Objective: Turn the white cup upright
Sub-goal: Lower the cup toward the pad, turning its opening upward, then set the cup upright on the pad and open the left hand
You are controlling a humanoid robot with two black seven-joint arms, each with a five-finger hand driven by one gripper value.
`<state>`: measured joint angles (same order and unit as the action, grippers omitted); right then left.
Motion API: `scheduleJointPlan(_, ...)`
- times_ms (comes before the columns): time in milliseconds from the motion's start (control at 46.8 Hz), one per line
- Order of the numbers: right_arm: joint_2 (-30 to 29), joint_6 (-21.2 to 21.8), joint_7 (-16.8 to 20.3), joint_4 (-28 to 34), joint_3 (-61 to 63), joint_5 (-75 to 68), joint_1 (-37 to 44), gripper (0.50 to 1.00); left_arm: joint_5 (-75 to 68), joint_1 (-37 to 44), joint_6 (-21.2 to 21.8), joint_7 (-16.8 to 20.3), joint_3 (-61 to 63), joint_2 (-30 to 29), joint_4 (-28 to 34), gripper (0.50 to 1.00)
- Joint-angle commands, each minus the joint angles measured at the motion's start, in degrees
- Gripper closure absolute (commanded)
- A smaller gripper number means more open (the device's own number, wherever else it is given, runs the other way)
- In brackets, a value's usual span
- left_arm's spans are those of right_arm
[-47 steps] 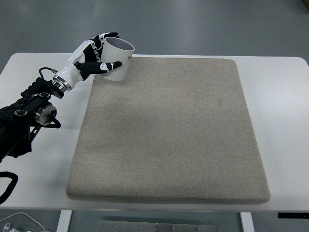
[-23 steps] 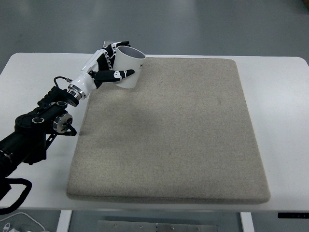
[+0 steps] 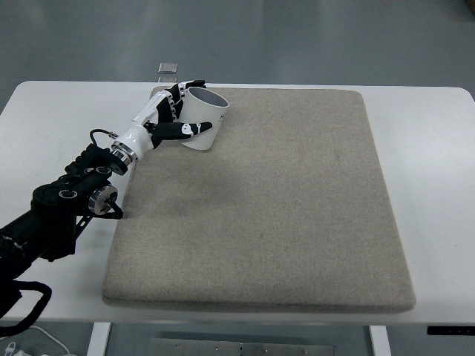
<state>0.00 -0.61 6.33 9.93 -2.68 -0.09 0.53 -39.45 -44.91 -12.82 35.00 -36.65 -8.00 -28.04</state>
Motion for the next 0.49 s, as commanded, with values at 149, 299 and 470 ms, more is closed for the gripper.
scheduleJointPlan(149, 0.00, 0.09, 0.00, 0.00, 0.05, 0.00, 0.00, 0.570, 0.07, 0.00, 0.61, 0.00, 0.35, 0.70, 0.00, 0.737)
scheduleJointPlan(299, 0.00, 0.00, 0.00, 0.00, 0.05, 0.00, 0.00, 0.570, 0.51, 0.00, 1.13, 0.00, 0.26, 0.88, 0.00, 0.664)
scheduleJointPlan(470, 0.00, 0.00, 0.00, 0.00, 0.05, 0.00, 0.00, 0.570, 0.69, 0.00, 1.13, 0.00, 0.17, 0.88, 0.00, 0.575)
